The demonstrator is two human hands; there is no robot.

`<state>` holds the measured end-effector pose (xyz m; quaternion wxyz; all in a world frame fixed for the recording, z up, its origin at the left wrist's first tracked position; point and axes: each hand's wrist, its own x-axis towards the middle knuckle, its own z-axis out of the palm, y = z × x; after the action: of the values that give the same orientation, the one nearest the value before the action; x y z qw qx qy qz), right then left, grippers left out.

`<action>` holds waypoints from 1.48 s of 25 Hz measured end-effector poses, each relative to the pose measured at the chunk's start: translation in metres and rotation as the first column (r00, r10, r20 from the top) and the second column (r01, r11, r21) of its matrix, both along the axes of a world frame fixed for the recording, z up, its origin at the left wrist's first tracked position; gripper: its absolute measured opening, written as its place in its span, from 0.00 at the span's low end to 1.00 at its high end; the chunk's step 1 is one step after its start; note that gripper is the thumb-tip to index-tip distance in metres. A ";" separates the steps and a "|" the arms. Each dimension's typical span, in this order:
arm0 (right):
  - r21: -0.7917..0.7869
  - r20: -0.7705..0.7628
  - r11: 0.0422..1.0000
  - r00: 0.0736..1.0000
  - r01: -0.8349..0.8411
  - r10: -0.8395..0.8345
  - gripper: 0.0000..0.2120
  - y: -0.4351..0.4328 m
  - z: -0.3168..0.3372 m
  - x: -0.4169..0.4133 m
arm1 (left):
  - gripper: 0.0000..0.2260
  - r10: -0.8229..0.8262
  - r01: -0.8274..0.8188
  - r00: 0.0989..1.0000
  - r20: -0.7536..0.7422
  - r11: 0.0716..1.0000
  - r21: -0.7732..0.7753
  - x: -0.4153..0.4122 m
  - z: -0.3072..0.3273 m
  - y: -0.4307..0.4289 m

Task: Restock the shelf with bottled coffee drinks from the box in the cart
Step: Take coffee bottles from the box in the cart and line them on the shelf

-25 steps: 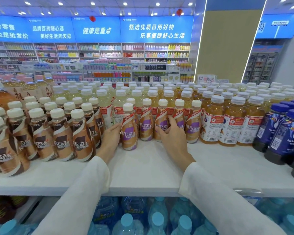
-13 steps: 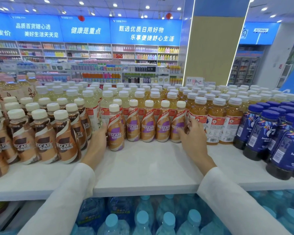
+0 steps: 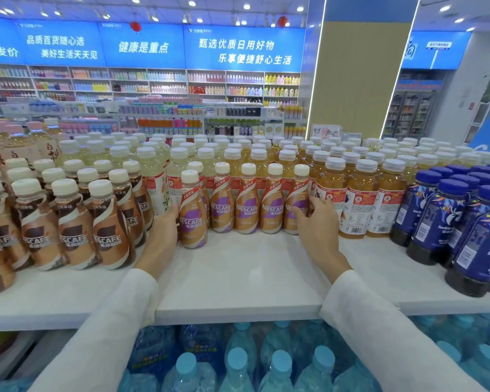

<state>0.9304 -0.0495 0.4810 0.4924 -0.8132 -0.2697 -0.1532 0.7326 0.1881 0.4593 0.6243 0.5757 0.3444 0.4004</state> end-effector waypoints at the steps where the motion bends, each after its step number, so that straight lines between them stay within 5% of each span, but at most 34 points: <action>1: 0.000 0.000 1.000 1.000 -0.001 0.001 0.20 0.000 0.000 0.000 | 0.08 0.001 -0.001 1.000 -0.003 1.000 0.002 0.000 0.000 0.000; 10: -0.017 0.018 1.000 1.000 -0.013 0.013 0.22 -0.004 0.002 -0.003 | 0.12 -0.001 0.003 0.999 -0.038 0.999 0.038 -0.004 -0.002 0.002; 16: 0.013 -0.127 0.975 0.967 -0.222 0.222 0.17 -0.041 0.012 -0.017 | 0.18 -0.020 0.025 0.997 -0.070 0.997 0.067 -0.028 -0.002 -0.026; 20: 0.044 -0.251 0.945 0.912 -0.324 0.325 0.21 -0.077 0.000 -0.043 | 0.15 0.113 -0.065 0.968 -0.225 0.976 0.208 -0.066 -0.009 -0.067; 28: 0.061 -0.264 0.880 0.843 -0.471 0.469 0.20 -0.133 -0.034 -0.131 | 0.19 0.312 -0.260 0.941 -0.133 0.915 0.310 -0.177 -0.023 -0.200; 37: 0.111 -0.354 0.704 0.634 -0.701 0.687 0.10 -0.127 -0.112 -0.327 | 0.13 0.541 -0.542 0.816 -0.207 0.839 0.055 -0.375 -0.131 -0.323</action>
<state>0.6031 -0.1767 0.3694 0.5396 -0.6692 -0.4664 0.2084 0.3575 -0.1350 0.3285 0.4458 0.4918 0.5600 0.4957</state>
